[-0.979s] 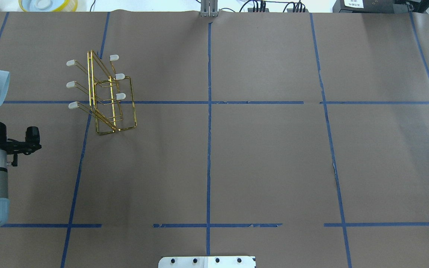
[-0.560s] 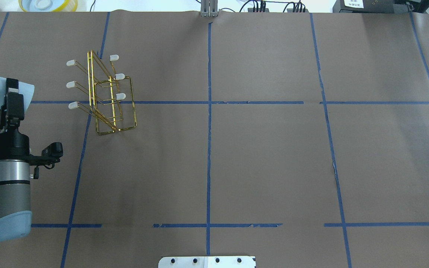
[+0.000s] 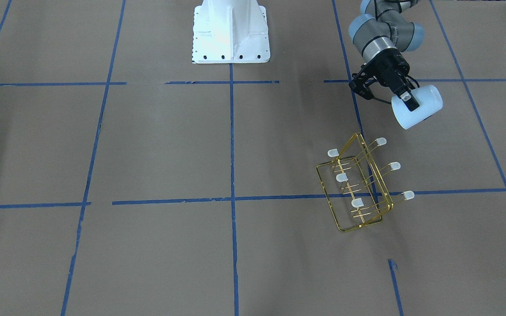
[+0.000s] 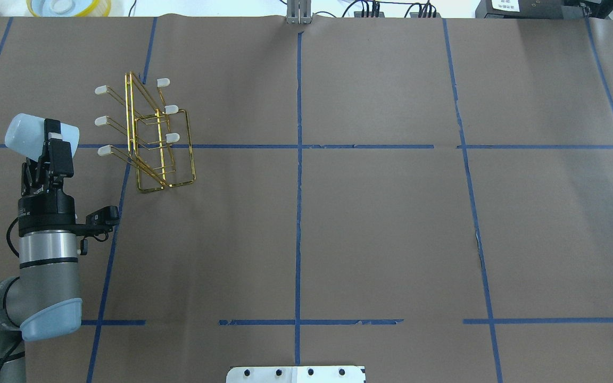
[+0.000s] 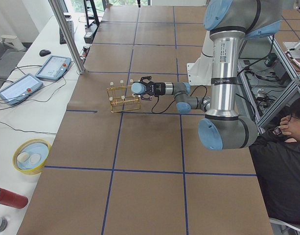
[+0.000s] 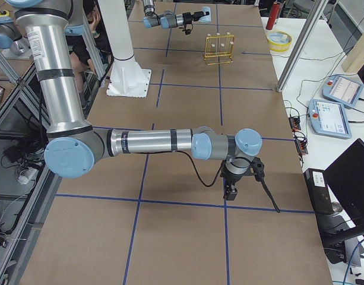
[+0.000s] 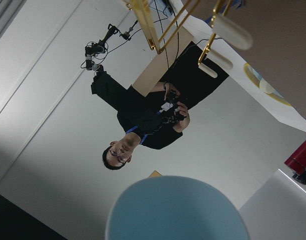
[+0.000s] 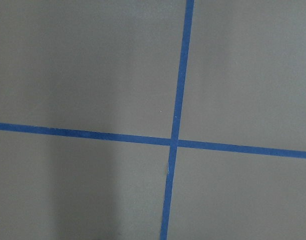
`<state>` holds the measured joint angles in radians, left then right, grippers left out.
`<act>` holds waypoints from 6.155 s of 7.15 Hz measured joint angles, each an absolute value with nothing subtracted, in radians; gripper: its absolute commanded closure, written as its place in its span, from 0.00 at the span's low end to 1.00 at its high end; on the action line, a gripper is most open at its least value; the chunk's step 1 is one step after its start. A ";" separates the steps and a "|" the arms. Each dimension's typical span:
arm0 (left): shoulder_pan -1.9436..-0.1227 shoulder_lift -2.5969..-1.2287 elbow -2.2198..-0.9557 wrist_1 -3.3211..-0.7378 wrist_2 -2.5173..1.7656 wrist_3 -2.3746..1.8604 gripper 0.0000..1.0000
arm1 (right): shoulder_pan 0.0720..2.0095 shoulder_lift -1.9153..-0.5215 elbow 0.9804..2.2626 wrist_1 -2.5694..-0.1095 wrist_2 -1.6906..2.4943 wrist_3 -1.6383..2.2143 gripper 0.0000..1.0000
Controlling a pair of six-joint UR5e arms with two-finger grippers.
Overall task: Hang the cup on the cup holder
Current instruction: 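Carry the tipped cup with the left gripper onto a rack peg, then open the left gripper and release the cup on the peg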
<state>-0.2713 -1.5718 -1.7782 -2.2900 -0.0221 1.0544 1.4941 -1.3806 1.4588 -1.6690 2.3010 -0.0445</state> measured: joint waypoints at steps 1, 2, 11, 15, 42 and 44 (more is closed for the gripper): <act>-0.270 -1.586 -1.753 -2.290 -0.021 1.045 0.87 | 1.494 -1.381 1.459 -1.669 2.301 -0.044 0.00; -0.268 -1.597 -1.731 -2.288 -0.022 1.029 0.87 | 1.494 -1.381 1.459 -1.669 2.301 -0.044 0.00; -0.275 -1.668 -1.631 -2.226 -0.009 1.008 0.87 | 1.494 -1.381 1.459 -1.669 2.301 -0.044 0.00; -0.276 -1.691 -1.599 -2.228 -0.005 1.004 0.87 | 1.494 -1.381 1.459 -1.669 2.301 -0.044 0.00; -0.288 -1.480 -1.786 -2.211 -0.013 0.659 0.00 | 1.494 -1.381 1.459 -1.669 2.301 -0.044 0.00; -0.288 -1.436 -1.829 -2.215 -0.016 0.445 0.00 | 1.494 -1.381 1.459 -1.669 2.301 -0.044 0.00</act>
<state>-0.2879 -1.4359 -1.8289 -2.2153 -0.0164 0.4453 1.4941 -1.3806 1.4588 -1.6690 2.3010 -0.0443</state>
